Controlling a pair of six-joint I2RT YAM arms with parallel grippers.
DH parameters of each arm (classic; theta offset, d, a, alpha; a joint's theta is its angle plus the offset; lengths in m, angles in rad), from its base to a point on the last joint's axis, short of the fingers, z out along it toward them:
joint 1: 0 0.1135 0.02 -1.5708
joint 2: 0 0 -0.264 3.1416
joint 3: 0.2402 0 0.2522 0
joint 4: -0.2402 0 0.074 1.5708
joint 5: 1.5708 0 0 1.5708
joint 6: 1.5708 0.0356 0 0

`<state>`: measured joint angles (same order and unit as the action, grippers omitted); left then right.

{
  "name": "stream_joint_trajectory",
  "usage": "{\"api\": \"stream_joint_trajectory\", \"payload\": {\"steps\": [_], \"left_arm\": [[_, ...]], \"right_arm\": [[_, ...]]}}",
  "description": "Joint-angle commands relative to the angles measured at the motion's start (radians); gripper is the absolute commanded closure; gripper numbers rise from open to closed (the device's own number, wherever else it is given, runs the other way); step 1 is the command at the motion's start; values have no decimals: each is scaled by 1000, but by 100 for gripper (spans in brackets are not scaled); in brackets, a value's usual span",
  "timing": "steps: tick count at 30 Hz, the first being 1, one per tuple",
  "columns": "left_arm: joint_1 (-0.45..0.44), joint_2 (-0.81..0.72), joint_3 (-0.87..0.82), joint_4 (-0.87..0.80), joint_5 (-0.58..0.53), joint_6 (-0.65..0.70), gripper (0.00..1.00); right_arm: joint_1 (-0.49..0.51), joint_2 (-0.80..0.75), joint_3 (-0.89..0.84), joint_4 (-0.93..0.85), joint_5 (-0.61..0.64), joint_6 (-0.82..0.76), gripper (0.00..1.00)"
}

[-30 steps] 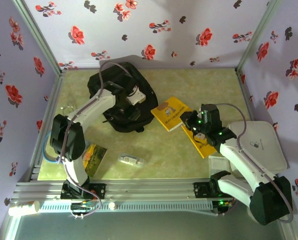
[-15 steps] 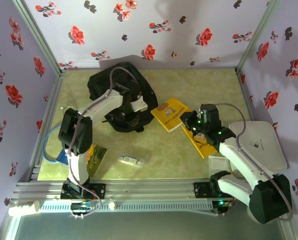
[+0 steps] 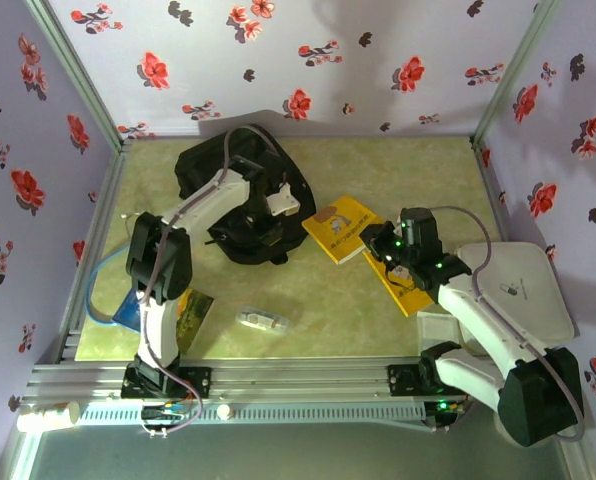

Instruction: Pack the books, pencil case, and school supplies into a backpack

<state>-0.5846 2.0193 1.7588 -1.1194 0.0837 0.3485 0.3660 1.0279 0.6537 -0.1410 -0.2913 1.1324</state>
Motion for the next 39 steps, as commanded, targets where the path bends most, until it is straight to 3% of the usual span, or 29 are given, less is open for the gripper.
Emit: {"api": "stream_joint_trajectory", "payload": {"steps": [1, 9, 15, 22, 28, 31, 35, 39], "left_arm": [[9, 31, 19, -61, 33, 27, 60], [8, 47, -2, -45, 32, 27, 63], [9, 51, -13, -44, 31, 40, 54], [9, 56, -16, -52, 33, 57, 53], [10, 76, -21, -27, -42, 43, 55], [11, 75, -23, -19, -49, 42, 63], [11, 44, -4, -16, -49, 38, 82], [12, -12, 32, -10, -51, 18, 91]], "right_arm": [[-10, -2, 24, 34, 30, -24, 100], [-10, -3, 19, 34, 33, -25, 100], [-12, -6, 18, 35, 39, -27, 100], [-12, -5, 17, 35, 43, -29, 100], [-13, -7, 17, 35, 45, -27, 100], [-13, -8, 16, 35, 47, -28, 100], [-18, -13, 19, 35, 51, -31, 100], [-31, -40, 33, 17, 71, -56, 100]]}}
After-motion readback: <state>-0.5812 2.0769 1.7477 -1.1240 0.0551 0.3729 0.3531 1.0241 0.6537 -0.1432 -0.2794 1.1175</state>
